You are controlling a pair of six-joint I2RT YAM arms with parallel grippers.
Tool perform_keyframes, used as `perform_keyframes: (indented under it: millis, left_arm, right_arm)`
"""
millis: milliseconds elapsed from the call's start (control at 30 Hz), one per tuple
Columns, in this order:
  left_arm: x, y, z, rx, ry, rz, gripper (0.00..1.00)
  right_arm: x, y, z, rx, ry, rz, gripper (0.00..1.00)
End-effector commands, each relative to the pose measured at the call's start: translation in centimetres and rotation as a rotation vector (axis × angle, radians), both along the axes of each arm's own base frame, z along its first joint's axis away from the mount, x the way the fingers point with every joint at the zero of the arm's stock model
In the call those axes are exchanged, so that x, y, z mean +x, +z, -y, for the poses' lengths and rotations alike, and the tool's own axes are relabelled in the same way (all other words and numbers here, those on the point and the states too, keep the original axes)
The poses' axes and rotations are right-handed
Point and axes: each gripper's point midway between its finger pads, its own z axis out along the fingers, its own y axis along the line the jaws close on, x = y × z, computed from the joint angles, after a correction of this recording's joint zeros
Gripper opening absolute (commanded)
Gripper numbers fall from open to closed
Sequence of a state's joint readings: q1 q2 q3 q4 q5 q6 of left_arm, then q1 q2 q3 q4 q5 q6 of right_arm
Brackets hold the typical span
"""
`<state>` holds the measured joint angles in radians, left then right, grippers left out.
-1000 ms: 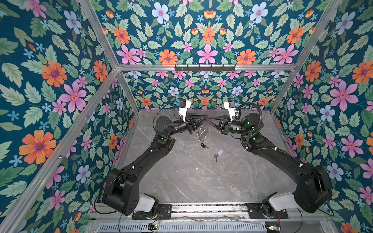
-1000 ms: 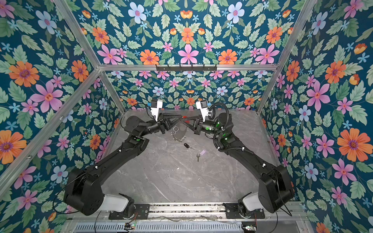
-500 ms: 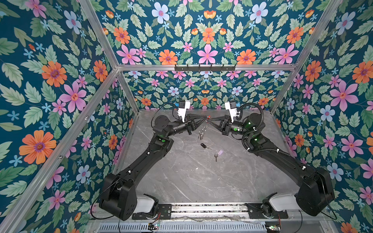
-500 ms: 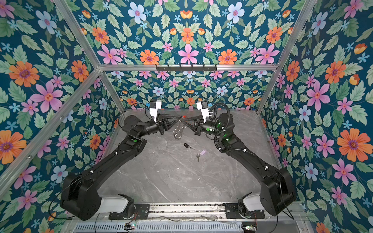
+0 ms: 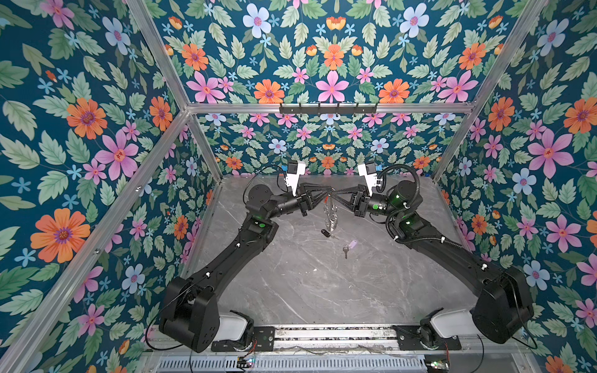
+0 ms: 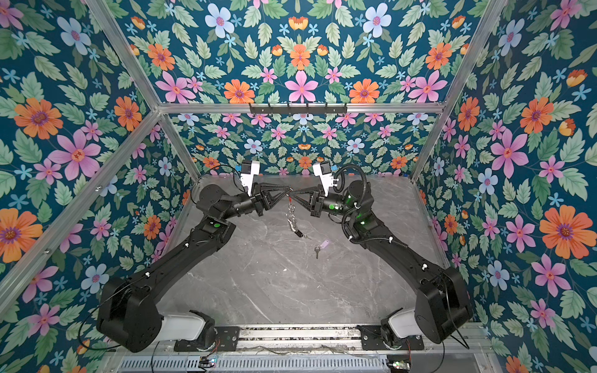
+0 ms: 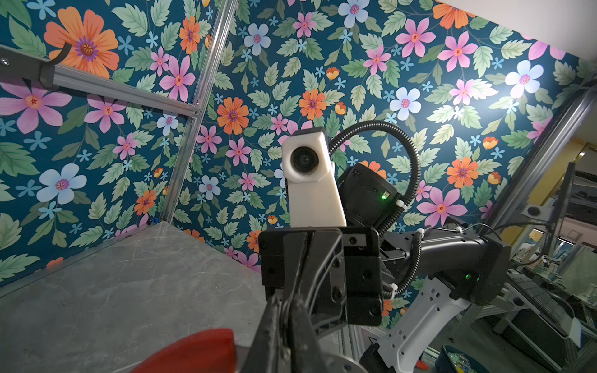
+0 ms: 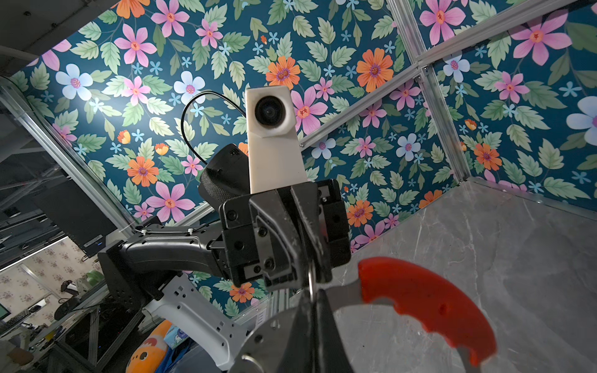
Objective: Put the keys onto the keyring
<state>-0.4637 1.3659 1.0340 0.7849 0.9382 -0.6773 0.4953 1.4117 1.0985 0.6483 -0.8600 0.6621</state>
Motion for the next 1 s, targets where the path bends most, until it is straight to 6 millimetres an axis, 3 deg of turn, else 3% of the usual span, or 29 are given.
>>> perform_keyframes:
  millis: [0,100,167,267,467,767,967]
  left_arm:
    - [-0.4,0.4,0.0,-0.001,-0.014,0.024,0.0]
    - [-0.5,0.3,0.0,0.014,-0.015,0.032,0.0]
    - [-0.5,-0.1,0.1,0.054,-0.014,0.032,0.0]
    - [-0.6,-1.2,0.4,0.167,-0.017,0.038,0.0]
    - [-1.8,-2.8,0.7,0.339,-0.109,0.025,0.0]
    - [-2.2,-2.5,0.6,0.34,-0.123,0.038,0.0]
    - [-2.2,-2.2,0.7,0.322,-0.123,0.043,0.0]
  right_arm:
    - [-0.4,1.1,0.0,0.02,0.007,0.04,0.0]
    - [-0.1,0.6,0.1,-0.006,-0.01,0.026,0.01]
    - [0.0,-0.3,0.4,-0.058,-0.036,0.017,0.22]
    - [-0.1,-1.6,1.2,-0.172,-0.094,0.047,0.31]
    - [-0.9,-2.4,1.8,-0.3,-0.061,0.076,0.29]
    - [-1.0,-2.3,0.6,-0.272,0.038,0.04,0.24]
    - [-1.1,-2.6,0.2,-0.267,0.051,0.033,0.16]
